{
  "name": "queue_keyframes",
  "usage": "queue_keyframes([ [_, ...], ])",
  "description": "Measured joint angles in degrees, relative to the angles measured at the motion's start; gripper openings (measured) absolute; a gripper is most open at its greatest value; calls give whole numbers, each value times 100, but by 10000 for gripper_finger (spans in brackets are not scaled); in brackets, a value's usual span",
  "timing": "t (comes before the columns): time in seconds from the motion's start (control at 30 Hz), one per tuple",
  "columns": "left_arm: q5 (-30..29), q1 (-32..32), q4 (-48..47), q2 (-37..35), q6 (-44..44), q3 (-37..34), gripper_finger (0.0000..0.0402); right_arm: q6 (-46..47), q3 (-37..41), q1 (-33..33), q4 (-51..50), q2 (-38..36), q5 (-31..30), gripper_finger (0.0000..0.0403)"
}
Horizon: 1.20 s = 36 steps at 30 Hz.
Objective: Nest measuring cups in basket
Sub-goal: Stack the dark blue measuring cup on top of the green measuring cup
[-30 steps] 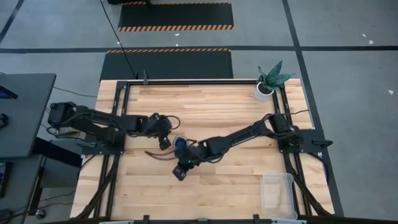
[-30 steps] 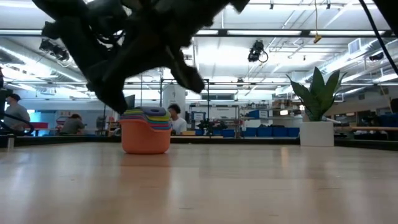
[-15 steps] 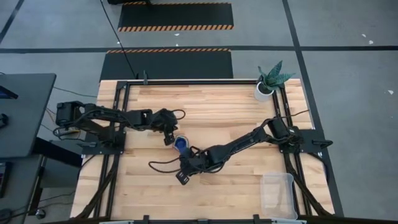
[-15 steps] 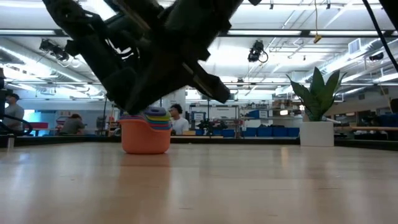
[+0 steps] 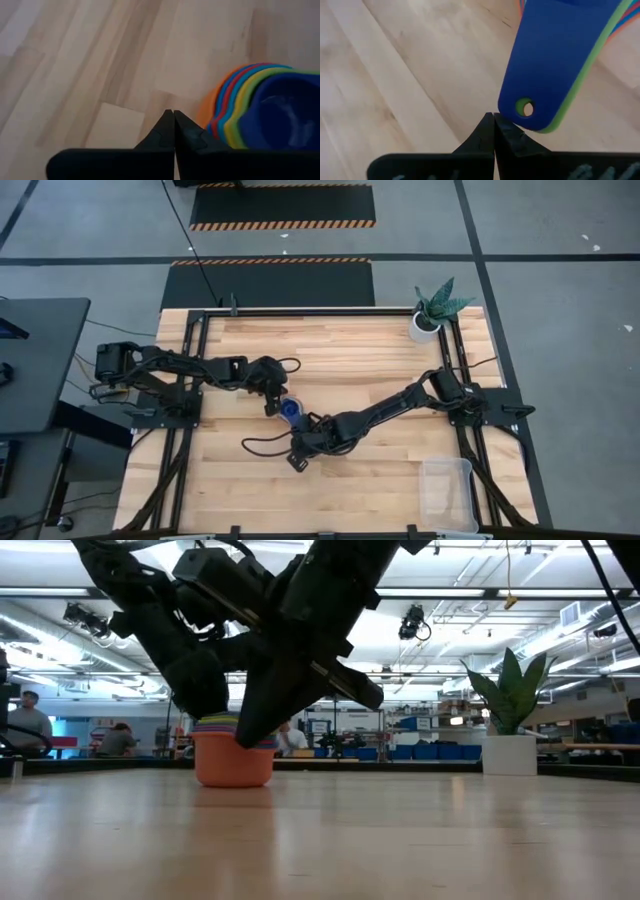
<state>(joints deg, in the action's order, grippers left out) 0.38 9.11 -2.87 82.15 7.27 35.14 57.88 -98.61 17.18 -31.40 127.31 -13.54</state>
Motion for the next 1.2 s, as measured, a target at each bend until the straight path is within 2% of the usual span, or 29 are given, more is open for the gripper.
queue_keyframes([
  [0.27,94,-111,-273,0,114,0,0,-150,0,-56,-243,-6,-32,0],
  [0.7,109,-670,-509,-1,666,0,0,-584,0,-207,-506,-14,33,0],
  [1.2,-75,-837,-591,-2,865,0,0,-967,-4,-149,-863,-470,186,0],
])
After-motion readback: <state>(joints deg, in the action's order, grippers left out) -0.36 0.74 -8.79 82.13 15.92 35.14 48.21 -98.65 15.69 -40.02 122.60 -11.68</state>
